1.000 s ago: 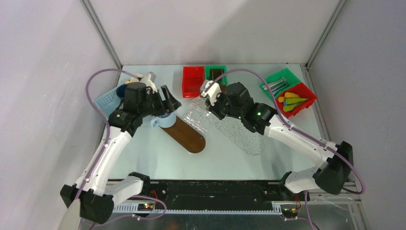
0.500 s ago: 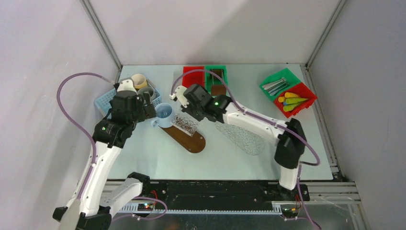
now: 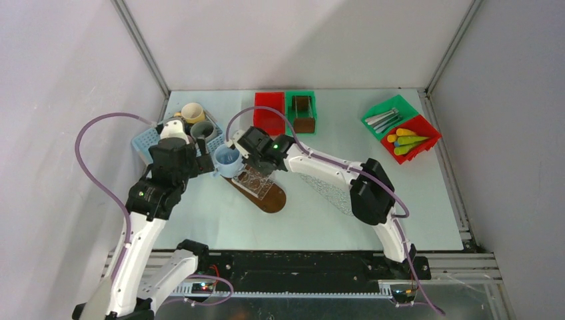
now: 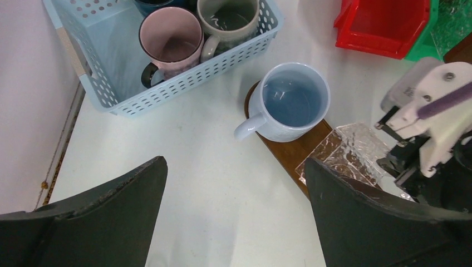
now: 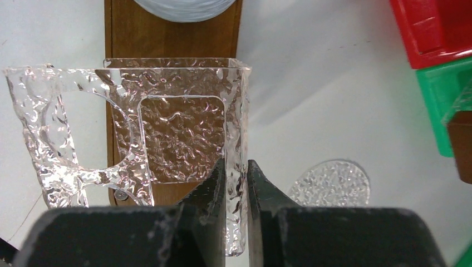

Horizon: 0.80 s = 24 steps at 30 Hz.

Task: Prepare toiletry sets of a toothbrush and toothpaste on the tray
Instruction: Place the toothpaste holder on the tray.

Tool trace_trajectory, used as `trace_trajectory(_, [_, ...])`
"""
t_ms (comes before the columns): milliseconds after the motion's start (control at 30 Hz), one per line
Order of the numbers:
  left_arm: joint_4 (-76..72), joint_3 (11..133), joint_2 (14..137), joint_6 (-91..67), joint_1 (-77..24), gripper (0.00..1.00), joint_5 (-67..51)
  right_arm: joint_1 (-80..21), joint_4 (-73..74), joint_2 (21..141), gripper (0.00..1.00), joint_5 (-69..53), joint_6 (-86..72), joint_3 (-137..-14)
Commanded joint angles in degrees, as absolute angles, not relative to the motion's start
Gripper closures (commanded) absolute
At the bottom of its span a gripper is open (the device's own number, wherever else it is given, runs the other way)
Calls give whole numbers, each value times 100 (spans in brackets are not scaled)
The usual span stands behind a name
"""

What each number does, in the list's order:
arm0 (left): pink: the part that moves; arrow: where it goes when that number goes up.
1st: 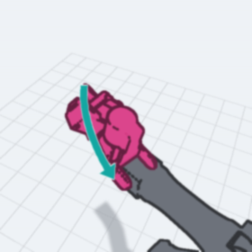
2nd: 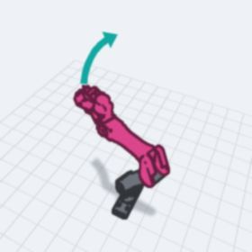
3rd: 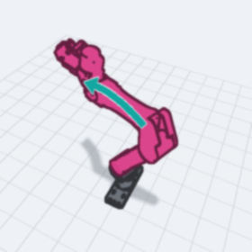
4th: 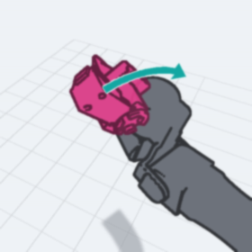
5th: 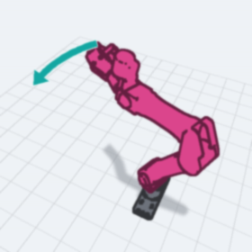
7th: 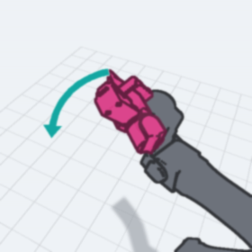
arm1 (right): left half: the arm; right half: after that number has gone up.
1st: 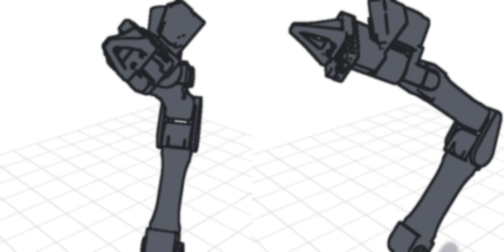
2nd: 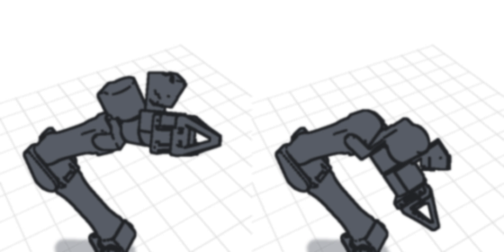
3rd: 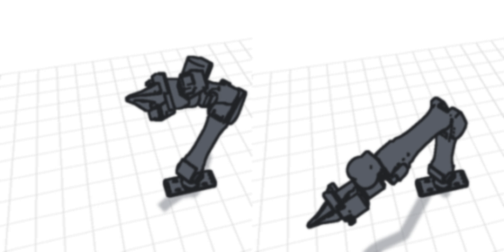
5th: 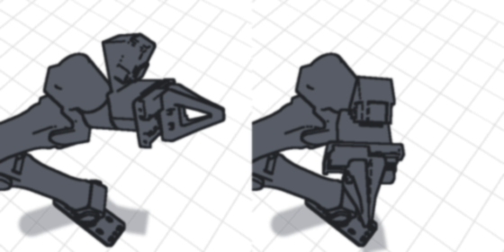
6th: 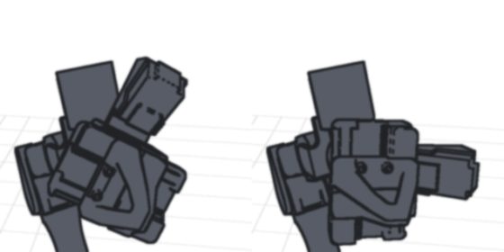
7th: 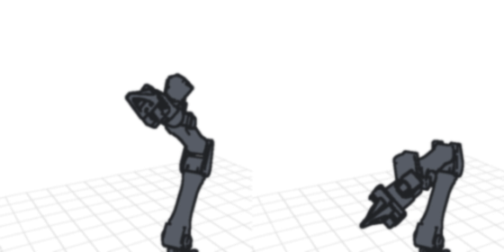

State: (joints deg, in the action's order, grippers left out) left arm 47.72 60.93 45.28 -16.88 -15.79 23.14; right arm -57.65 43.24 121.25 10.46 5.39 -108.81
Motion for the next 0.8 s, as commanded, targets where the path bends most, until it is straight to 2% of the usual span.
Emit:
trace_trajectory(0, [4473,5985,4425,-1563,-1576,0,2058,-5814,4071,12228,100,800,397,-11183])
trace_trajectory(633, [4384,5880,4458,-1503,-1578,0,1622,-5538,3667,12598,95,529,-168,-11305])
trace_trajectory(767, [4386,5859,4478,-1503,-1578,0,1530,-5537,3590,12600,88,579,-115,-11310])
